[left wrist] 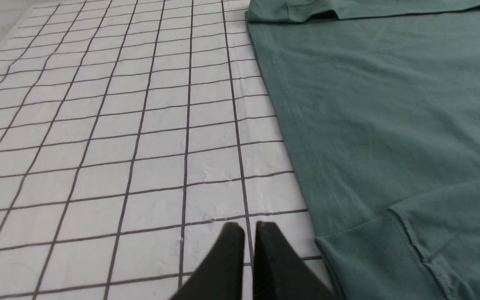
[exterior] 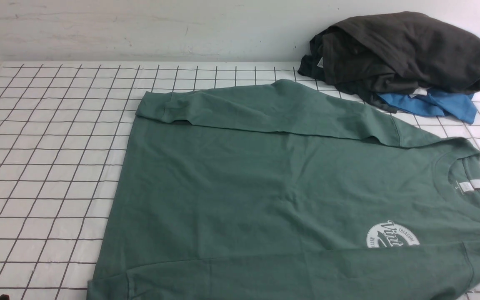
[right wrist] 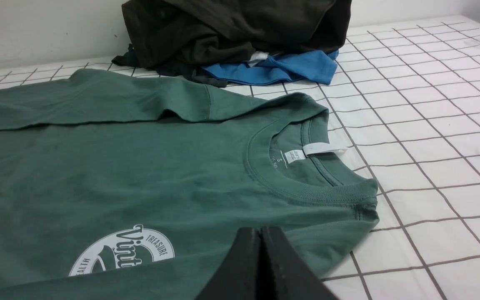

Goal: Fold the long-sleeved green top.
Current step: Use the left arm to clamp the cuff closest to it

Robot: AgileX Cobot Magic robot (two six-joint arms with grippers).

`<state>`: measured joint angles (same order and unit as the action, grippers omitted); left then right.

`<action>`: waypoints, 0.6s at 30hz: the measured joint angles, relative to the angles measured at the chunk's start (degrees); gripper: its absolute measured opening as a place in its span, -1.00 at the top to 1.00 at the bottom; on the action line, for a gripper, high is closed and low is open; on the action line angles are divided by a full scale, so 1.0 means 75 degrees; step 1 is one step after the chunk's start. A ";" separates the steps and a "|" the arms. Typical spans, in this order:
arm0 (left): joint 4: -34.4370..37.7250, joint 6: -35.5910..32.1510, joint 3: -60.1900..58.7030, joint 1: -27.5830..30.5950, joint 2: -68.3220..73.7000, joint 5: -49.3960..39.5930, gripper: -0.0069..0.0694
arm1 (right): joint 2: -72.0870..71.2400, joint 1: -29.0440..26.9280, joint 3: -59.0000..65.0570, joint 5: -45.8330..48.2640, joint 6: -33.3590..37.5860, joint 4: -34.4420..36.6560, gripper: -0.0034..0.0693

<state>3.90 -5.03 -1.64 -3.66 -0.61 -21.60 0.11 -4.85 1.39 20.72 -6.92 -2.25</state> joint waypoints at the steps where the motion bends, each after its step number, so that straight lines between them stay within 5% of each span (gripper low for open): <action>1: -0.0002 0.0000 0.0000 0.0000 0.0000 0.0112 0.76 | 0.0000 0.0000 0.0000 0.0000 0.0000 -0.0006 0.94; 8: -0.0001 0.0058 0.0000 0.0000 0.0000 0.2939 0.76 | 0.0000 0.0000 0.0034 -0.1086 -0.0033 -0.0383 0.94; 18: -0.0001 0.0545 0.0000 0.0000 0.0000 0.9251 0.76 | 0.0000 0.0000 0.0034 -0.6581 -0.0955 -0.0435 0.94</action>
<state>3.89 -0.94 -1.64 -3.66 -0.61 47.79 0.11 -4.85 1.65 -28.64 -14.08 -5.52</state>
